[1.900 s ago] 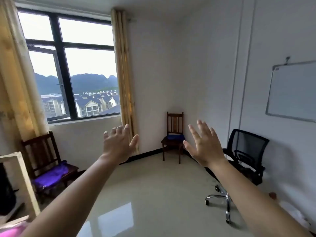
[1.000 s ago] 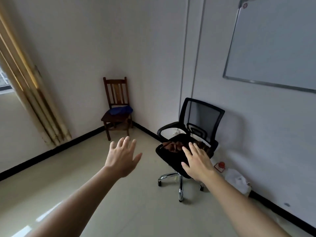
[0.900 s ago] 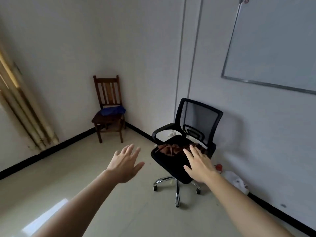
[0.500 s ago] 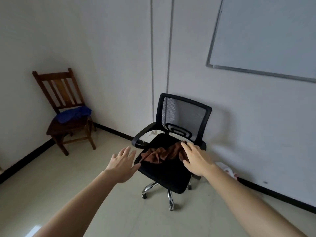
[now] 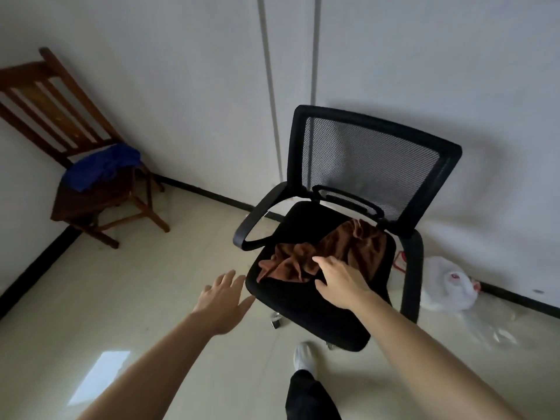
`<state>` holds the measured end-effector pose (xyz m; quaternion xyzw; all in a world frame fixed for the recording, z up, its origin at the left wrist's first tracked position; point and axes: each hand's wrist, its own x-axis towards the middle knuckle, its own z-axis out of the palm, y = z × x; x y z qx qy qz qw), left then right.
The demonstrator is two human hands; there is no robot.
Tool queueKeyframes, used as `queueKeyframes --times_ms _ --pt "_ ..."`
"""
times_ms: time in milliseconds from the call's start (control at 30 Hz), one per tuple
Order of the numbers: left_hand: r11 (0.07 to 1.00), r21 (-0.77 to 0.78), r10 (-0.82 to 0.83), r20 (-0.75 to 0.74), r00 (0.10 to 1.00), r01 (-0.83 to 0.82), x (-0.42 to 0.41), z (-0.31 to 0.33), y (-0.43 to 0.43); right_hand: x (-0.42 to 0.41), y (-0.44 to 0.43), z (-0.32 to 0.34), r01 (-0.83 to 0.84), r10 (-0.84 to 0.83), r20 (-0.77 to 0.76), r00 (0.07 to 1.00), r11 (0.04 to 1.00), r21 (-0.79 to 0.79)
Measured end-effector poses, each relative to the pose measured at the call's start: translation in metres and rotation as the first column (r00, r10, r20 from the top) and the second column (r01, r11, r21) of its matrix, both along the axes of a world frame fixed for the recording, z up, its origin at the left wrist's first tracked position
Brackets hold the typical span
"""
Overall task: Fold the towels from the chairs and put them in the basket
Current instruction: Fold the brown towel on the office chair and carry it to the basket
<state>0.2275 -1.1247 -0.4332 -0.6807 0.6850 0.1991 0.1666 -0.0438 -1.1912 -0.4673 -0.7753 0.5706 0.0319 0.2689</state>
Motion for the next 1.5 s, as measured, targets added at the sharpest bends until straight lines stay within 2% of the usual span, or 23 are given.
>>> queueKeyframes --times_ms 200,367,500,600,700,767,833,900,933,1000,1067,1167,1233,1300,1333,1400,1500 --pt "0.968 0.132 0.228 -0.125 0.966 -0.212 0.017 -0.089 -0.055 0.045 -0.042 -0.099 0.166 -0.196 0.13 0.972 0.963 0.212" --pt "0.935 0.254 0.293 -0.149 0.944 -0.25 0.028 -0.179 -0.081 0.072 -0.04 -0.186 0.307 -0.379 0.206 0.902 0.899 0.311" --pt "0.9 0.269 0.398 -0.186 0.898 -0.343 0.029 -0.239 -0.098 0.096 -0.028 -0.24 0.484 -0.573 0.221 0.789 0.802 0.351" --pt "0.899 0.254 0.42 -0.26 0.87 -0.358 0.023 -0.273 -0.102 0.109 -0.025 -0.263 0.511 -0.64 0.293 0.71 0.755 0.411" --pt "0.918 0.178 0.393 -0.28 0.876 -0.355 0.018 -0.293 -0.104 0.108 -0.023 -0.275 0.453 -0.621 0.279 0.733 0.751 0.481" --pt "0.888 0.145 0.46 -0.272 0.845 -0.437 0.02 -0.298 -0.104 0.099 -0.018 -0.276 0.402 -0.579 0.215 0.786 0.743 0.535" --pt "0.843 0.17 0.537 -0.334 0.775 -0.511 0.023 -0.296 -0.102 0.087 -0.01 -0.272 0.375 -0.549 0.134 0.825 0.709 0.597" --pt "0.747 0.257 0.66 -0.399 0.636 -0.613 0.027 -0.282 -0.098 0.075 -0.002 -0.264 0.401 -0.544 0.035 0.839 0.659 0.636" --pt "0.686 0.312 0.724 -0.384 0.574 -0.657 0.03 -0.273 -0.096 0.071 0.001 -0.259 0.426 -0.544 -0.015 0.839 0.639 0.64" --pt "0.605 0.353 0.794 -0.335 0.507 -0.714 0.039 -0.26 -0.089 0.062 0.008 -0.254 0.472 -0.525 -0.1 0.845 0.647 0.599" --pt "0.595 0.317 0.798 -0.339 0.498 -0.738 0.053 -0.248 -0.086 0.05 0.012 -0.248 0.56 -0.569 -0.136 0.811 0.688 0.461" --pt "0.555 0.295 0.82 -0.348 0.454 -0.778 0.068 -0.238 -0.09 0.04 0.011 -0.239 0.744 -0.763 -0.054 0.644 0.609 0.275" --pt "0.544 0.34 0.825 -0.381 0.416 -0.767 0.066 -0.231 -0.094 0.042 0.007 -0.232 0.79 -0.817 0.03 0.575 0.565 0.236" --pt "0.525 0.383 0.824 -0.451 0.342 -0.76 0.058 -0.223 -0.1 0.046 0.004 -0.224 0.814 -0.843 0.117 0.525 0.538 0.219" --pt "0.511 0.398 0.82 -0.491 0.294 -0.762 0.052 -0.218 -0.104 0.048 0.004 -0.222 0.816 -0.843 0.15 0.517 0.538 0.214" --pt "0.489 0.399 0.801 -0.558 0.218 -0.776 0.043 -0.205 -0.11 0.05 0.007 -0.216 0.781 -0.808 0.163 0.566 0.589 0.208" --pt "0.499 0.341 0.75 -0.631 0.2 -0.797 0.036 -0.18 -0.114 0.054 0.016 -0.199 0.673 -0.726 0.172 0.665 0.683 0.284"
